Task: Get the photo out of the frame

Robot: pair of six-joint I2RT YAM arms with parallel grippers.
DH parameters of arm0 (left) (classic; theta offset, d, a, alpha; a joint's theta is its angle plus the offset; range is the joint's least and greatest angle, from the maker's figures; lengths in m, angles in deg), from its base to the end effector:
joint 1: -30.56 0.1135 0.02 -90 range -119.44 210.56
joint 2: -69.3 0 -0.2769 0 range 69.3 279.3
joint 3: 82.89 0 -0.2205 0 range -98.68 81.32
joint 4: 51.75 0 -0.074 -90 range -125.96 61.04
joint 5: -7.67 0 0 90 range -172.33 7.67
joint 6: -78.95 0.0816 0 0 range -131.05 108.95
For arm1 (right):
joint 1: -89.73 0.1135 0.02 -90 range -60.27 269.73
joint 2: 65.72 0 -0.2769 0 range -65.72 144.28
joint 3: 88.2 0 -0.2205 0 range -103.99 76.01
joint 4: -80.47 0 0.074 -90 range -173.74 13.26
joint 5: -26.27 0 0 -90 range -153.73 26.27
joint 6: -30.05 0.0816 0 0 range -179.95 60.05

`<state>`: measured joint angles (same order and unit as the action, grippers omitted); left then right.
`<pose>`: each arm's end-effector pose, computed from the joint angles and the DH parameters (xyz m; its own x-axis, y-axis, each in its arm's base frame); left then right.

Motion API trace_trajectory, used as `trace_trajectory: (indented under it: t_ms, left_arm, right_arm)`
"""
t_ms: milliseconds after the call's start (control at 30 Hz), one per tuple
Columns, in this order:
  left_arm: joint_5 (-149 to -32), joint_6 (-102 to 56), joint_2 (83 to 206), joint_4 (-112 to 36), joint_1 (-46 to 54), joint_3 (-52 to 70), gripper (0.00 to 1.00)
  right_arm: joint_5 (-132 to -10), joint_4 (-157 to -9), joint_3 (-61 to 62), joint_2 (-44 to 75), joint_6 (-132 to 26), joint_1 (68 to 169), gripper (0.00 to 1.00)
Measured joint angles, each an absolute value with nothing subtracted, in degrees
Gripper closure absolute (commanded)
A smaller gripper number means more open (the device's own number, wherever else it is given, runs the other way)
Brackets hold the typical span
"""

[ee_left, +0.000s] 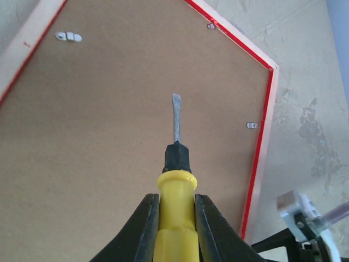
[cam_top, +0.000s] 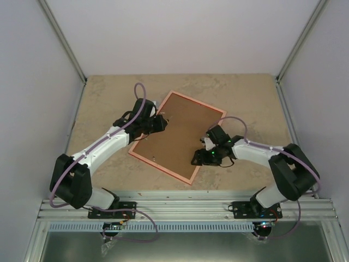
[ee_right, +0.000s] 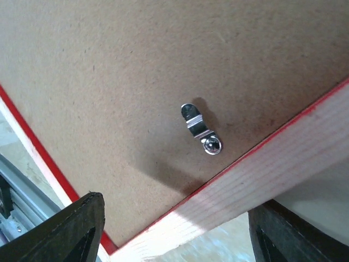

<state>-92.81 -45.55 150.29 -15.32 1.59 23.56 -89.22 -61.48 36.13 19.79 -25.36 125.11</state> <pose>0.2609 -0.1614 0.2515 -0.8344 -0.1747 -0.5227 0.1436 0.8468 -0.5122 0.1796 0.1706 0.1430 -0.9935 -0.0770 -0.0835 -0.1101 0.8332 0.5419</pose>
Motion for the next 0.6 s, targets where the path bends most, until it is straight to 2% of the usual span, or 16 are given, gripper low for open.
trace_trajectory:
  t_ms: [367, 600]
  left_arm:
    - [-93.3, -45.8, 148.5, -16.3, 4.4, 26.1, 1.0]
    - [-93.5, -45.8, 148.5, -16.4, 5.3, 26.5, 1.0]
  right_arm:
    - [-89.9, -61.5, 20.9, 34.1, -28.0, 132.8, 0.27]
    - [-89.4, -58.0, 16.4, 34.7, -32.9, 131.1, 0.27]
